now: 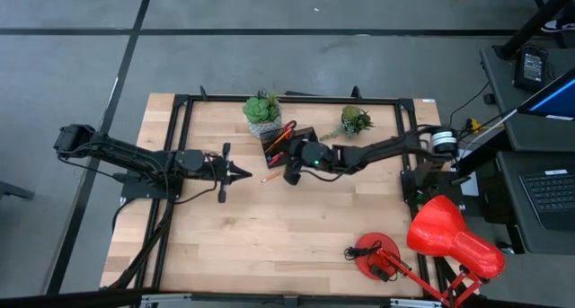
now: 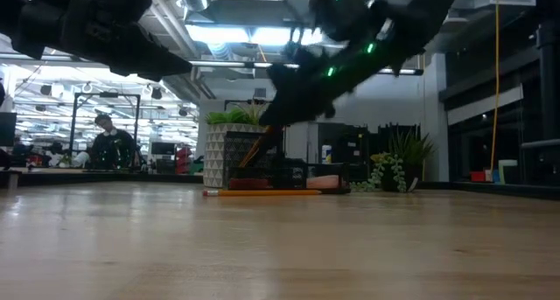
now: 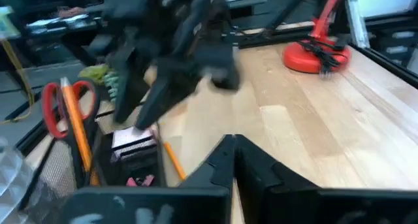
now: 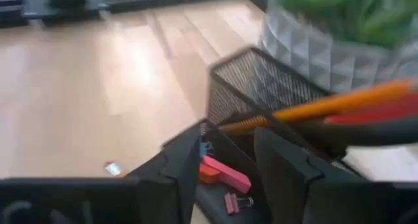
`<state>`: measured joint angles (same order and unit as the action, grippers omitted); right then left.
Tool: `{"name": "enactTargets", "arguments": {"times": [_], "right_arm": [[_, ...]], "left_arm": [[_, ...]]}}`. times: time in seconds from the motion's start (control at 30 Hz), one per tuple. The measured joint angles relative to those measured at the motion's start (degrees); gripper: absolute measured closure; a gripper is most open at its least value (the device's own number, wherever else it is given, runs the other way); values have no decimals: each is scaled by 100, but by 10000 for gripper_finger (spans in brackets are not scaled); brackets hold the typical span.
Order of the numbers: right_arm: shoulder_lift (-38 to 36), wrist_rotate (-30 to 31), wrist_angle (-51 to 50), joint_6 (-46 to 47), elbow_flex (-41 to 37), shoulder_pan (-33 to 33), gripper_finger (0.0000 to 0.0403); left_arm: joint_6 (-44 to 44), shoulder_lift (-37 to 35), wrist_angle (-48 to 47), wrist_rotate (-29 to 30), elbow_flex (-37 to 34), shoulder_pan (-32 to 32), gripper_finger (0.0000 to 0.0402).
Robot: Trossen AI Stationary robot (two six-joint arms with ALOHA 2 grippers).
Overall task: Pick and place office supplies into organizer
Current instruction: Put the orange pencil into the black desk organizer
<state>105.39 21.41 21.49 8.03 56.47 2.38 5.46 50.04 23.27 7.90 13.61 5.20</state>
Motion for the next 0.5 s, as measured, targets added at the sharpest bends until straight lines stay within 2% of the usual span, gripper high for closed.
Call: {"name": "enactTargets", "arguments": {"times": [0.17, 0.3, 0.37, 0.43, 0.5], "right_arm": [[-789, 19, -699, -390, 4, -398, 307], [-1322, 437, -876, -410, -169, -855, 372], [-1484, 796, -613, -406, -482, -1103, 394], [-1629, 1093, -138, -409, -932, -1324, 393], [-1757, 1127, 529, -436, -1399, -1474, 388]], "left_arm": [[-259, 0, -159, 74, -2, 0, 400], [-324, 11, -304, 98, -2, 1, 399], [-326, 16, -297, 98, -2, 1, 399], [-325, 40, -273, 98, -2, -1, 400], [-295, 52, -249, 98, -2, -3, 400]]}}
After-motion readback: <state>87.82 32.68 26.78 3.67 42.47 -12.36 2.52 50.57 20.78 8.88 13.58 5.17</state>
